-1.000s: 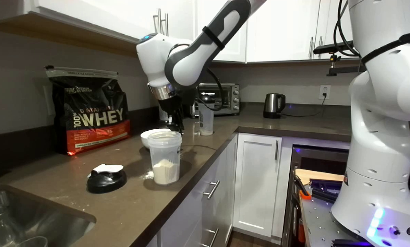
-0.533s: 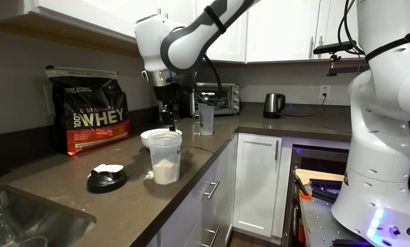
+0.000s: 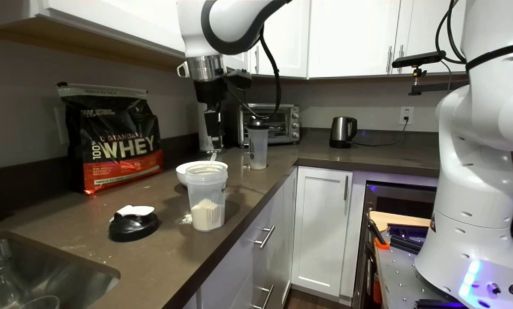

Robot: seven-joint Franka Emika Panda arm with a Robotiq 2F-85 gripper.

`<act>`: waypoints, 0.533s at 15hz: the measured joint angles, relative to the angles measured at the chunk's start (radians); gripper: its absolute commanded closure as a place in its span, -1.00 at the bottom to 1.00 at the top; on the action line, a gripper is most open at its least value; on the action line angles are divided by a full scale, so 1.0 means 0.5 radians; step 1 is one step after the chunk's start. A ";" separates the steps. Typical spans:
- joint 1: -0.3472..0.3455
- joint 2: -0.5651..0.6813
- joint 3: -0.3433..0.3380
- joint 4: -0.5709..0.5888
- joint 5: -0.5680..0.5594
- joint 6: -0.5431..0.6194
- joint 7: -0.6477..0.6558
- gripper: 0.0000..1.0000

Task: Use the measuring spoon to transfer one spoon of contents from the bowl to the left cup

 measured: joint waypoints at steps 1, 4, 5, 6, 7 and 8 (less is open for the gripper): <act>0.000 -0.020 0.001 -0.001 0.053 -0.021 -0.072 -1.00; 0.000 -0.064 0.003 -0.002 0.217 -0.091 -0.303 -1.00; 0.000 -0.077 0.004 -0.002 0.259 -0.117 -0.370 -1.00; 0.000 -0.090 0.005 -0.003 0.295 -0.138 -0.428 -1.00; 0.001 -0.103 0.005 -0.006 0.318 -0.154 -0.474 -1.00; 0.001 -0.116 0.006 -0.010 0.335 -0.169 -0.512 -1.00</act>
